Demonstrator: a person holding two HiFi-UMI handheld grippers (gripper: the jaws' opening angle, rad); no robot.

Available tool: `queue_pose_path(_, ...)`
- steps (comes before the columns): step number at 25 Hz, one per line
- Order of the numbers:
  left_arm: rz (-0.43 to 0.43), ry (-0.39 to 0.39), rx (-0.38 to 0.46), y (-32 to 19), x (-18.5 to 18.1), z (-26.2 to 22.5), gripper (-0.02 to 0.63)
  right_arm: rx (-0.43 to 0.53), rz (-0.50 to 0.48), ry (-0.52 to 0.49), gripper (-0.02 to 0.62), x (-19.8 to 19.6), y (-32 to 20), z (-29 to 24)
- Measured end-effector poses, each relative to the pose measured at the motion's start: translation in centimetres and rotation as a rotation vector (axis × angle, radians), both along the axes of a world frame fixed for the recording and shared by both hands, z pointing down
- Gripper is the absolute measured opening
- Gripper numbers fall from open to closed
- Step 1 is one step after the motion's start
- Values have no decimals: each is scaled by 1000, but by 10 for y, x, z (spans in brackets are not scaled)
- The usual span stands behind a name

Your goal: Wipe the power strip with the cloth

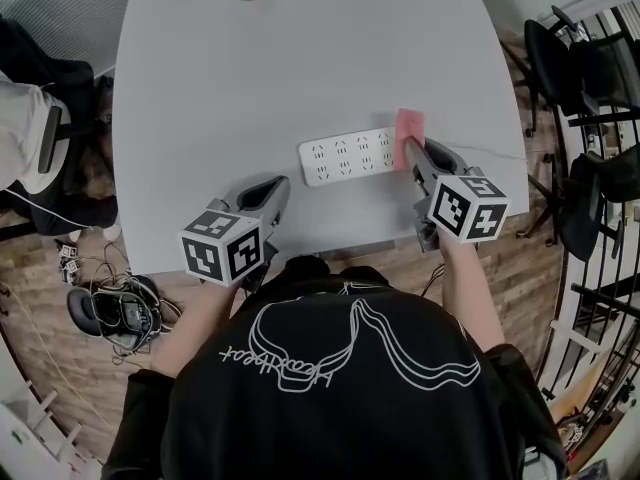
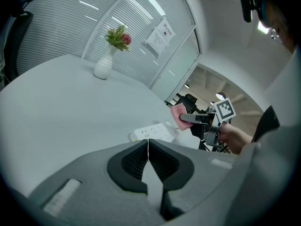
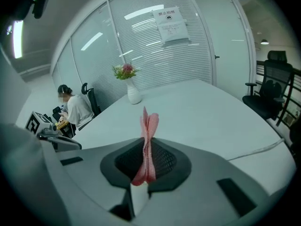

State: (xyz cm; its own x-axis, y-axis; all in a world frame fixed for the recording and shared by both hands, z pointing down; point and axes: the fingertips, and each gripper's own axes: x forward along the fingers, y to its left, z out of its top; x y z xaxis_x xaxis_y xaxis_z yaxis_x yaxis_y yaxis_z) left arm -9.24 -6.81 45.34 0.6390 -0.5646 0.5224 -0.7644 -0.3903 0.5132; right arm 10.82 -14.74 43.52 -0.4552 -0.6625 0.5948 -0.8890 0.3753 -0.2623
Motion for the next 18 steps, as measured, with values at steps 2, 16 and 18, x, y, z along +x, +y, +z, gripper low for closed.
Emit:
queue_pose_path(2, -2, 6, -4, 1, 0, 0, 15, 2, -31, -9, 40, -15, 0, -3)
queue_pose_path(16, -34, -17, -3, 7, -11, 0, 15, -21, -202, -59, 40, -94, 11, 4)
queue_pose_path(18, -38, -19, -5, 7, -13, 1, 15, -27, -222, -61, 40, -102, 14, 7)
